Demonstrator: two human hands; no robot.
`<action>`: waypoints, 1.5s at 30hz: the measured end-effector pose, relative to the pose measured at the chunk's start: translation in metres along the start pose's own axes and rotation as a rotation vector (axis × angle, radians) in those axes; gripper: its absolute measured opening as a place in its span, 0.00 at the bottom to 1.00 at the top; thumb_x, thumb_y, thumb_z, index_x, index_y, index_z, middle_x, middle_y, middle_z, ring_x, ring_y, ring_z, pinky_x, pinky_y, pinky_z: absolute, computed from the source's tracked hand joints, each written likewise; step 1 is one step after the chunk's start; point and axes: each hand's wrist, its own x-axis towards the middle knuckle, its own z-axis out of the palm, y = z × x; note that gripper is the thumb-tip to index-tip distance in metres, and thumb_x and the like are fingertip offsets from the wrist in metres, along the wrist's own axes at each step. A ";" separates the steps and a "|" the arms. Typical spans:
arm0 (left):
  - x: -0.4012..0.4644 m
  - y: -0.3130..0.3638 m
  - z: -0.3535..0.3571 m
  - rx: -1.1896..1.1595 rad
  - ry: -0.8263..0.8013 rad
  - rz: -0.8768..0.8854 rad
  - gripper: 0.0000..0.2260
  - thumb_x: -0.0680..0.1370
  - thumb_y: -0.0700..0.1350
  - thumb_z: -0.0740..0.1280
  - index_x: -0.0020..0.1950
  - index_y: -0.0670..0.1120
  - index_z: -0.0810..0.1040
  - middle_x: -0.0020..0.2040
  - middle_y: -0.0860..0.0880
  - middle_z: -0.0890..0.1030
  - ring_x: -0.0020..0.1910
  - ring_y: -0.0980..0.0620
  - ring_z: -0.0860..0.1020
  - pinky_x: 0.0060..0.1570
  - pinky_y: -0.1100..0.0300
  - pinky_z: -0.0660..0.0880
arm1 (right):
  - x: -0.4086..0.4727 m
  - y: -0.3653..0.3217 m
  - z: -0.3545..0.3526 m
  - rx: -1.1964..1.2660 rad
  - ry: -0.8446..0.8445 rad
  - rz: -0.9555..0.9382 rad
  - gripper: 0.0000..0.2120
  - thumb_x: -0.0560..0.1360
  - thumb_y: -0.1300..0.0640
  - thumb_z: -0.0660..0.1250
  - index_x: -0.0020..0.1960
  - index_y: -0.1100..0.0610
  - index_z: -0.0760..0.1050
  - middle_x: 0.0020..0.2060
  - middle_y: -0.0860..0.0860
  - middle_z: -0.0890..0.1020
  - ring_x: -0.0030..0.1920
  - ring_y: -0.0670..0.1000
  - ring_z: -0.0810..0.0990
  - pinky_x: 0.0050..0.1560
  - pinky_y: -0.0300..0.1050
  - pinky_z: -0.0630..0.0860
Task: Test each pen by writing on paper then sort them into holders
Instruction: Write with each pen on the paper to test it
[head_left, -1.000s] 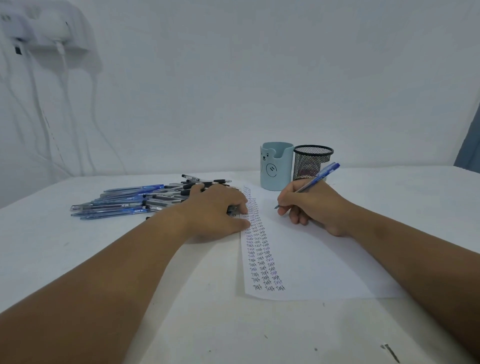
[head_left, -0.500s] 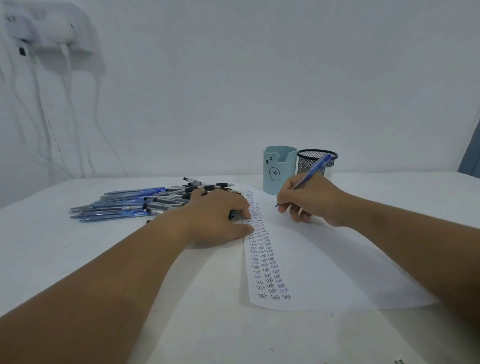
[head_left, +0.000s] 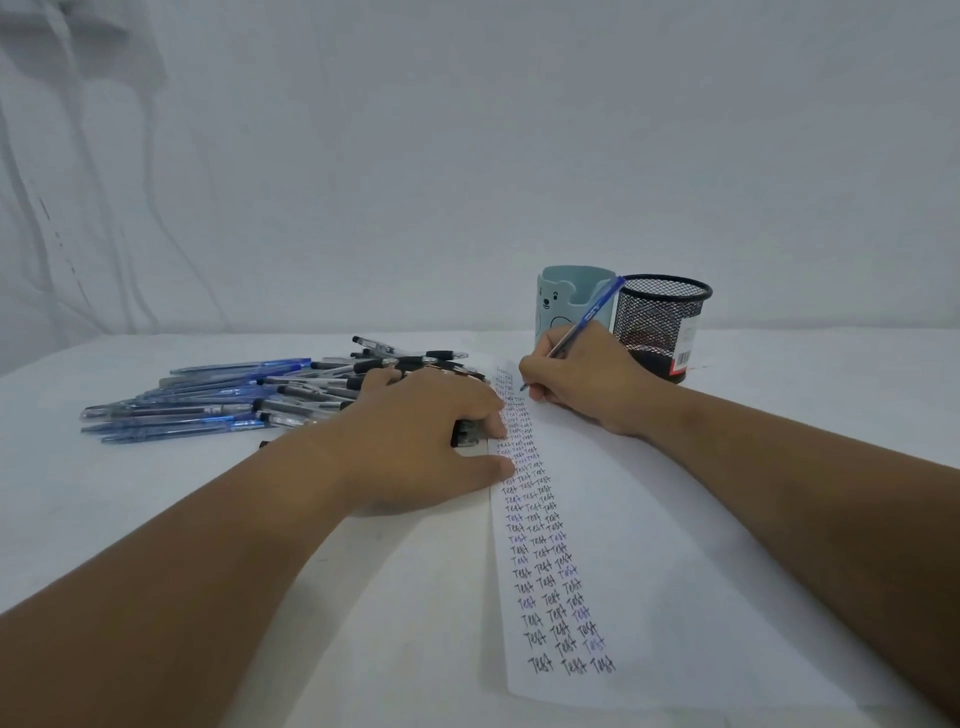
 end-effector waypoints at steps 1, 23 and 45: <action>0.000 0.000 0.000 -0.011 0.009 -0.006 0.16 0.74 0.66 0.68 0.56 0.61 0.79 0.61 0.67 0.77 0.64 0.66 0.70 0.71 0.51 0.54 | 0.001 0.001 0.000 -0.015 -0.005 0.004 0.05 0.69 0.57 0.72 0.35 0.56 0.78 0.31 0.56 0.85 0.34 0.56 0.75 0.38 0.54 0.72; 0.017 -0.003 -0.009 0.096 -0.057 -0.002 0.05 0.80 0.56 0.62 0.55 0.61 0.73 0.53 0.61 0.74 0.57 0.59 0.72 0.68 0.44 0.59 | -0.002 -0.005 0.001 -0.083 -0.039 0.011 0.08 0.73 0.58 0.70 0.36 0.56 0.77 0.29 0.50 0.83 0.32 0.52 0.72 0.34 0.46 0.70; 0.015 -0.016 0.001 0.108 0.055 0.070 0.17 0.76 0.61 0.54 0.58 0.64 0.79 0.54 0.64 0.75 0.58 0.63 0.72 0.64 0.46 0.63 | 0.000 -0.005 0.000 -0.189 -0.026 -0.018 0.09 0.72 0.56 0.70 0.33 0.54 0.76 0.31 0.51 0.83 0.38 0.49 0.78 0.46 0.50 0.80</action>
